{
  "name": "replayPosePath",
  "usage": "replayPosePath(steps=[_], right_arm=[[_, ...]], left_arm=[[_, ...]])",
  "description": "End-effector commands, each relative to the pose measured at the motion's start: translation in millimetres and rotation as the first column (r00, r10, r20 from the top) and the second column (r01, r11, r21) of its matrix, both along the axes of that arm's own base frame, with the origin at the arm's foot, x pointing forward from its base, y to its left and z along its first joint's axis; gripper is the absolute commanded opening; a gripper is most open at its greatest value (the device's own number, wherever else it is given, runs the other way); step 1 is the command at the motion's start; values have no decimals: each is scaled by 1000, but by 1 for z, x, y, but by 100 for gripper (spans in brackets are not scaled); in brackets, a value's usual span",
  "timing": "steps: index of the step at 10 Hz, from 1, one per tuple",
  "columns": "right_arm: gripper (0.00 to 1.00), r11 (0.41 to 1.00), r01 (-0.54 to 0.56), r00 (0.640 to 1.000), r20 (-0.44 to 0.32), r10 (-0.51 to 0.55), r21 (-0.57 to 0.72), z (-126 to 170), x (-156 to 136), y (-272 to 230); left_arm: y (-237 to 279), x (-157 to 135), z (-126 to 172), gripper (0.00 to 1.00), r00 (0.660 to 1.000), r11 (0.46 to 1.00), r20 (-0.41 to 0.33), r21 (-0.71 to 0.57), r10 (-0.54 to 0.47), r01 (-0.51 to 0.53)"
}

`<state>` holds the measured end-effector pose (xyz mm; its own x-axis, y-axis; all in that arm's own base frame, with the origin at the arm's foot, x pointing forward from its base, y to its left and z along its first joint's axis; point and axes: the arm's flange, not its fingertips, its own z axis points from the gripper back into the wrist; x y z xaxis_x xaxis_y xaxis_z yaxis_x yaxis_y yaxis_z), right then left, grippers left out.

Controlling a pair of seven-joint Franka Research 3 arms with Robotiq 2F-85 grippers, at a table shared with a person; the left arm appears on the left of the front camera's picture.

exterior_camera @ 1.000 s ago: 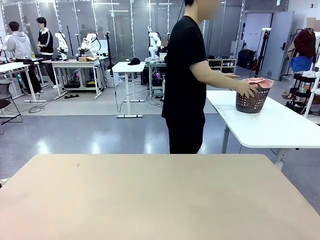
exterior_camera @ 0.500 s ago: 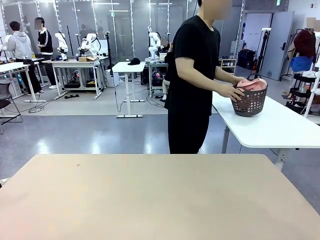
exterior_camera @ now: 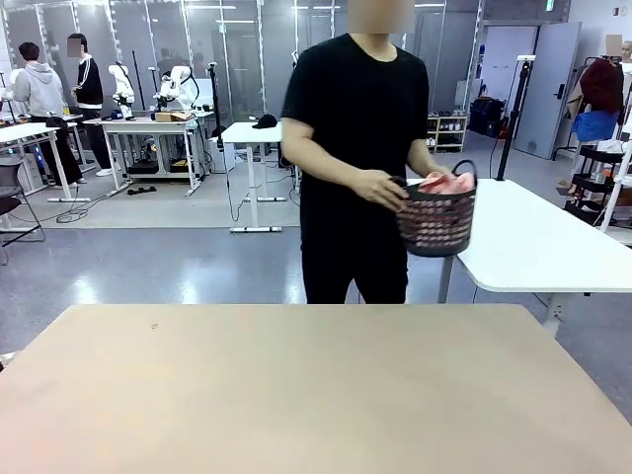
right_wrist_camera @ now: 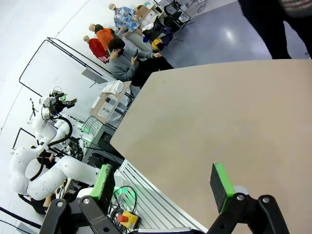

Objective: Fold the towel.
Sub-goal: Grab the top end of the 100 cm Hotel Towel extended by the human.

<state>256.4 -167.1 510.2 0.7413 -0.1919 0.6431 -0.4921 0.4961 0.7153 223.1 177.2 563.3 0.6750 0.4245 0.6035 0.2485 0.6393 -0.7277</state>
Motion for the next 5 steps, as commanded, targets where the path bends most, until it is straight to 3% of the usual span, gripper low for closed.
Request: replayPosePath(steps=[1,5], right_arm=[[100,1000,-3,1000,27,3,0,2,1,-1],[100,1000,-3,1000,27,3,0,2,1,-1]], left_arm=[[2,2,0,100,1000,1000,11,6,-12,12],[2,2,0,100,1000,1000,11,6,-12,12]])
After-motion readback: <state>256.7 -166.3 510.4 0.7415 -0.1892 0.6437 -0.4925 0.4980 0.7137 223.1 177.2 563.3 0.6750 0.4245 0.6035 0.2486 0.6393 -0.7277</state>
